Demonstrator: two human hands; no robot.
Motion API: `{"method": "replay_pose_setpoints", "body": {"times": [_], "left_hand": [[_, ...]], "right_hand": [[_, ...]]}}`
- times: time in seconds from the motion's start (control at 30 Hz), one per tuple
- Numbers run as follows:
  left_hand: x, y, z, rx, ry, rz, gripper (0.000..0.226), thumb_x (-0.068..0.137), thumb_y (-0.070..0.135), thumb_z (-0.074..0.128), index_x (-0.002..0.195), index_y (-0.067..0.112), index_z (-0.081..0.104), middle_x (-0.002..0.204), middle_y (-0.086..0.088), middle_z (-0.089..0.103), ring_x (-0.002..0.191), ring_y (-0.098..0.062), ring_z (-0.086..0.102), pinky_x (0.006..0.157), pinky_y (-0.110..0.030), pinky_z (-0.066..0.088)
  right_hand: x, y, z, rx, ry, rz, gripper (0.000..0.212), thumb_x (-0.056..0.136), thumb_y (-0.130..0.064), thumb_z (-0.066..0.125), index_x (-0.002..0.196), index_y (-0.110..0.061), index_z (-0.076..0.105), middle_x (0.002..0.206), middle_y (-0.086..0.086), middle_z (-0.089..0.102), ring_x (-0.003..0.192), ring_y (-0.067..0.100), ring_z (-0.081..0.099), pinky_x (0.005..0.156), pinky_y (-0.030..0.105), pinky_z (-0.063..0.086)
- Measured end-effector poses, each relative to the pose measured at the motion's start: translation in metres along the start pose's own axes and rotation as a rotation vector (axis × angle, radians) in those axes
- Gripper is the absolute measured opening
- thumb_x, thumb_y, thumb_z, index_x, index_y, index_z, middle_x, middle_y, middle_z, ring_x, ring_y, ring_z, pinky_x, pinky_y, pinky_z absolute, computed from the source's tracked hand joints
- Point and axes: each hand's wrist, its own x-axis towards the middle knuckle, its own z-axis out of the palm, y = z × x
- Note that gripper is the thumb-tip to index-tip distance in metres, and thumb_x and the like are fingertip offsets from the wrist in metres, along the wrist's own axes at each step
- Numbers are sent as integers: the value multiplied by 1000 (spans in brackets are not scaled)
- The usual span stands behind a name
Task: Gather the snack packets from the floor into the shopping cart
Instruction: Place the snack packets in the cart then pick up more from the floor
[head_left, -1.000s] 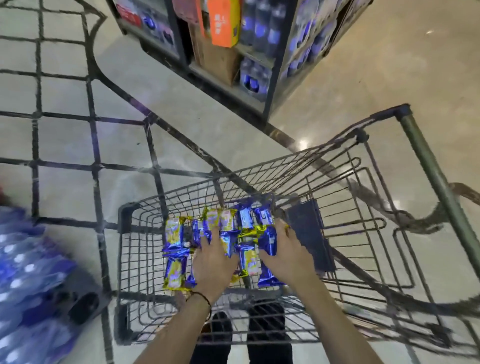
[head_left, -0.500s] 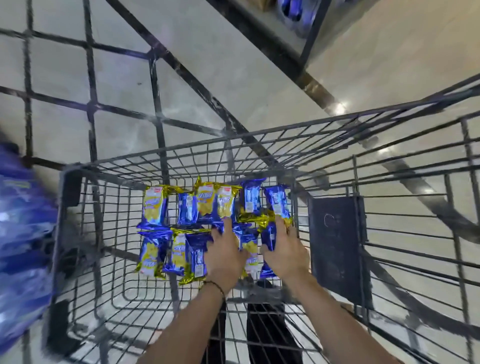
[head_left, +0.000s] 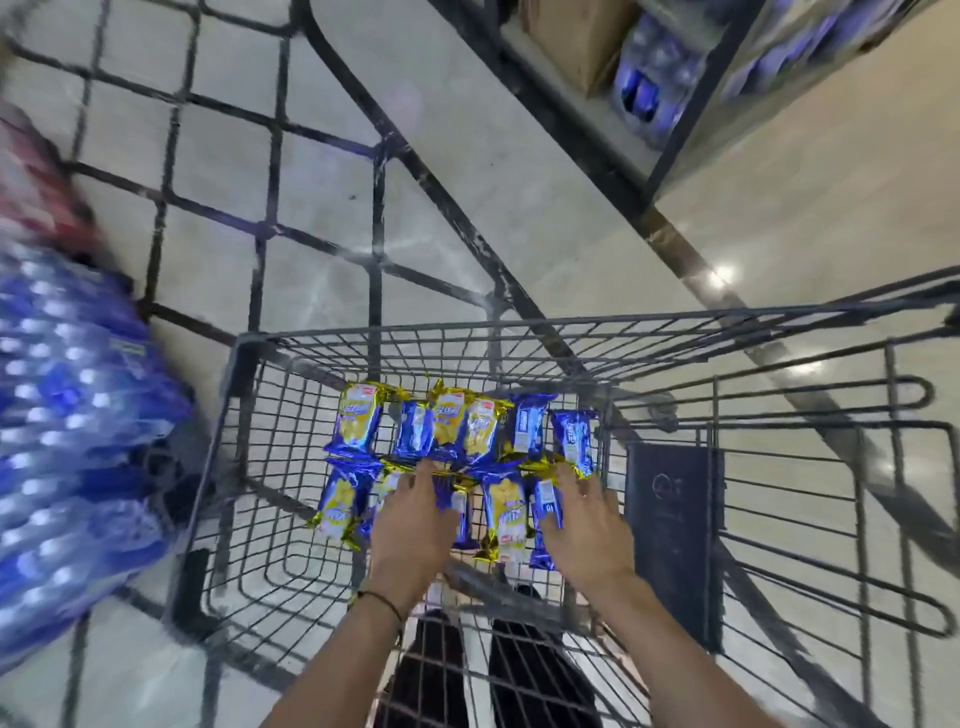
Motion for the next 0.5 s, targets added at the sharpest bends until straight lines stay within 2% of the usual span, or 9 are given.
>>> {"method": "replay_pose_setpoints", "body": {"times": [0.13, 0.23, 0.33, 0.43, 0.5], "left_hand": [[-32, -13, -37, 69, -7, 22, 59, 92, 42, 57, 145, 25, 37, 141, -6, 49, 129, -28, 46, 101, -49, 46], [-60, -42, -79, 107, 93, -13, 52, 90, 43, 52, 139, 27, 44, 139, -4, 51, 128, -29, 46, 99, -46, 46], [-99, -84, -120, 45, 240, -4, 44, 89, 37, 52, 132, 25, 51, 130, -1, 52, 122, -27, 49, 95, -42, 46], [-147, -133, -155, -14, 392, -53, 40, 88, 36, 50, 127, 27, 53, 126, 2, 53, 119, -25, 48, 94, -41, 43], [-183, -172, -169, -30, 499, -88, 39, 87, 37, 49, 124, 27, 55, 126, 5, 53, 117, -24, 49, 92, -40, 43]], "right_hand": [[-21, -34, -33, -126, 75, -137, 59, 92, -38, 50, 146, -23, 31, 132, 8, 48, 120, 29, 48, 94, 45, 48], [-41, -89, -58, -233, 143, -315, 52, 91, -36, 52, 140, -19, 44, 131, 9, 52, 117, 31, 50, 95, 46, 46], [-69, -154, -79, -274, 245, -517, 44, 89, -31, 55, 129, -11, 56, 122, 13, 57, 108, 35, 53, 86, 48, 49], [-111, -221, -92, -302, 335, -766, 29, 87, -25, 59, 112, -11, 61, 104, 9, 59, 93, 30, 53, 75, 45, 50], [-148, -263, -92, -318, 372, -928, 24, 85, -24, 60, 107, -13, 61, 100, 7, 59, 91, 30, 53, 72, 44, 49]]}}
